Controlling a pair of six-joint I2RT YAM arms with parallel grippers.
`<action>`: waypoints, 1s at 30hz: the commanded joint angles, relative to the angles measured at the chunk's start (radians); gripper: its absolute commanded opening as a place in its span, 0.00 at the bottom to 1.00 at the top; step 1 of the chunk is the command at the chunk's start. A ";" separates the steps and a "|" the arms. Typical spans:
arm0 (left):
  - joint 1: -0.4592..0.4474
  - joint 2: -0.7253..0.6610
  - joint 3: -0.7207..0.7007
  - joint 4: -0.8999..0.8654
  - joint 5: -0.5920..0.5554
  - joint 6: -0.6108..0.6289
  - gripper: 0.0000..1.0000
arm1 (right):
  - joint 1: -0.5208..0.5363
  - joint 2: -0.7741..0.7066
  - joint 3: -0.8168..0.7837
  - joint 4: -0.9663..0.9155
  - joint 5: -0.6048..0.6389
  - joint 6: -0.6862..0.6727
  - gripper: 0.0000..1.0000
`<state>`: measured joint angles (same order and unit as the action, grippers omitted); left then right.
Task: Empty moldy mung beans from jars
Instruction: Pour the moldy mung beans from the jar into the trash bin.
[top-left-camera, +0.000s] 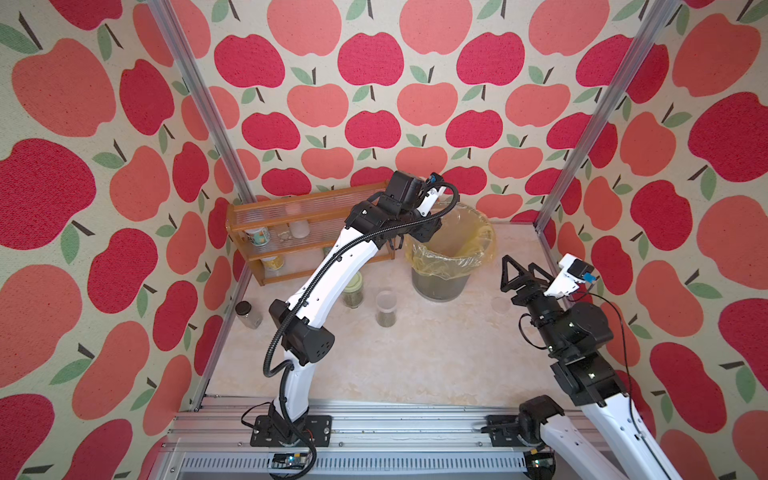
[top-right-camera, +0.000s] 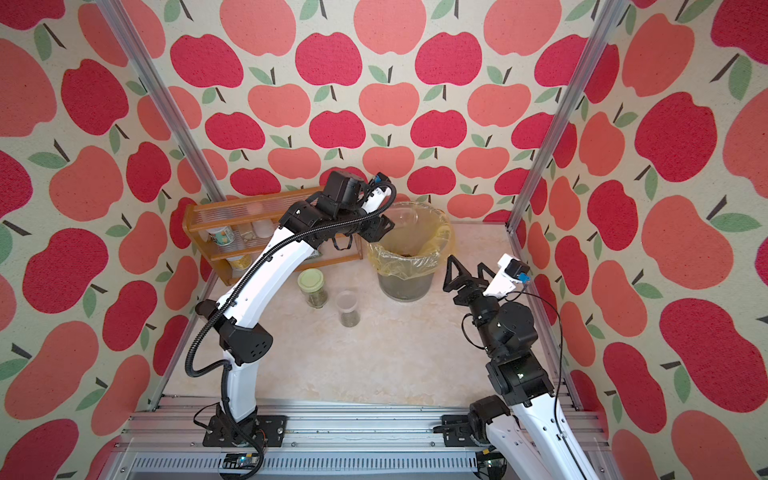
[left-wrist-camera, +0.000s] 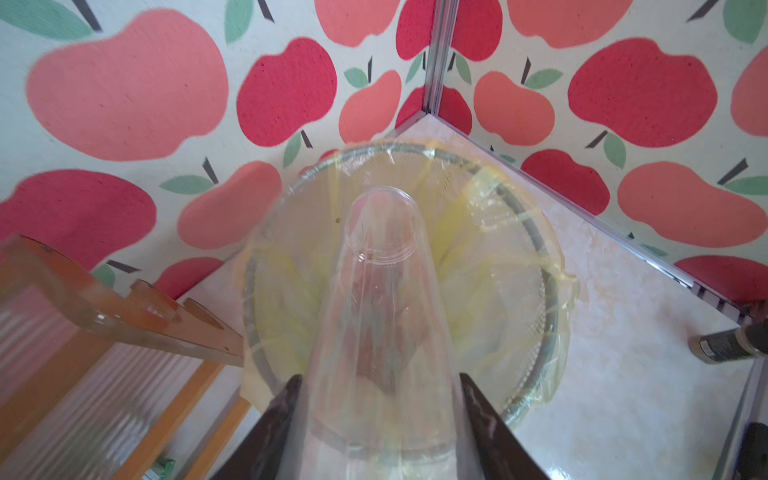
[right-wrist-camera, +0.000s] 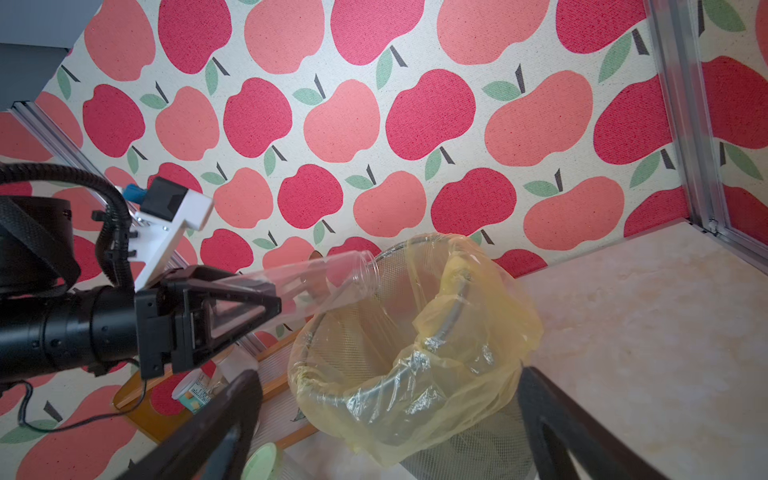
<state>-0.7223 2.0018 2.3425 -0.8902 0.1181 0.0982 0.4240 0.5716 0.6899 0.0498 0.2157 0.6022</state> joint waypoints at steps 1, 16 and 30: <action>0.023 0.006 0.071 0.062 0.007 0.026 0.40 | -0.005 0.005 0.028 -0.010 -0.009 -0.015 0.99; 0.014 0.075 0.205 -0.036 -0.050 0.069 0.39 | -0.010 0.003 0.026 -0.031 -0.003 -0.009 0.99; 0.026 0.212 0.489 -0.186 0.002 0.075 0.38 | -0.011 0.005 0.030 -0.051 -0.020 0.019 0.99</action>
<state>-0.7063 2.2177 2.8147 -0.9924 0.0975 0.1780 0.4175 0.5873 0.6899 0.0139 0.2039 0.6064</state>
